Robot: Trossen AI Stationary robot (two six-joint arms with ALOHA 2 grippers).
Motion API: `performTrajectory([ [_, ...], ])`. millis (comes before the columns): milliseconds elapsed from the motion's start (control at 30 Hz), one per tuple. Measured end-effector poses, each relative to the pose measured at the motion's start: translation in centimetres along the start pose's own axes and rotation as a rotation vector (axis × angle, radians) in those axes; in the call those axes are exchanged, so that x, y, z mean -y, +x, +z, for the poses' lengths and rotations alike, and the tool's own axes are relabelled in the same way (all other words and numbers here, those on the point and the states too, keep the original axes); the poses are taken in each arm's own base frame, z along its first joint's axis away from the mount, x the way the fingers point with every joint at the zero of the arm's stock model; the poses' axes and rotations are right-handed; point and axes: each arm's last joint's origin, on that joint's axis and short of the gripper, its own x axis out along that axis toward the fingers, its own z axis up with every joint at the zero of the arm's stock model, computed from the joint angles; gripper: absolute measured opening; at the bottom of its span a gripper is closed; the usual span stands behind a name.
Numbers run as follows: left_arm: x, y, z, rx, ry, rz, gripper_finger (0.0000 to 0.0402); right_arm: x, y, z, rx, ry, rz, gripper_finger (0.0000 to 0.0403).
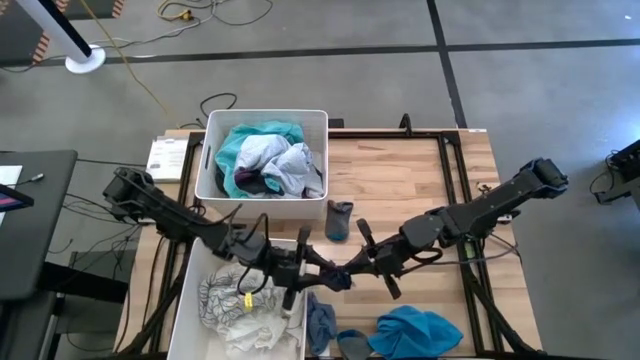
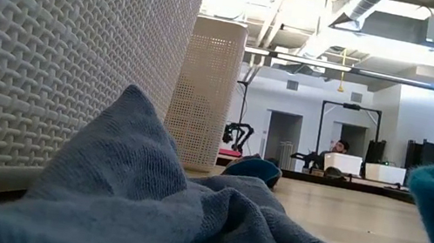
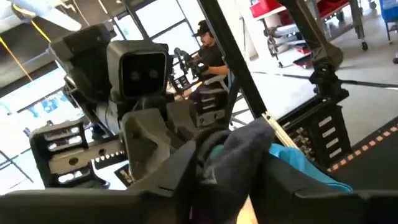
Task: Sort clothes
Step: Put the dark blue sock into the top white laundry bin
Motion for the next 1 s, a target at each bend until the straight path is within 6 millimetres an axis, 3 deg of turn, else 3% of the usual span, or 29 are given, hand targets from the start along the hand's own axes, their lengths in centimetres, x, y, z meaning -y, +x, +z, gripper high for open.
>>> performTrajectory([
  [267, 1.0, -0.3, 0.4, -0.018, 0.074, -0.022, 0.0014, -0.1, -0.1, -0.3, -0.034, 0.010, 0.000, 0.0027],
  [567, 0.6, -1.8, 1.3, -0.149, 0.154, 0.093, 0.0004, 0.0, -0.1, -0.5, -0.058, 0.028, -0.015, 0.0068],
  [767, -0.9, -4.1, 2.8, -0.239, 0.172, 0.181, 0.0002, 0.0, -0.1, -0.6, -0.084, 0.034, -0.042, 0.0111],
  [1000, -2.9, -7.4, 3.6, -0.440, 0.224, 0.354, 0.0001, 0.0, -0.1, -0.8, -0.100, 0.063, -0.040, 0.0187],
])
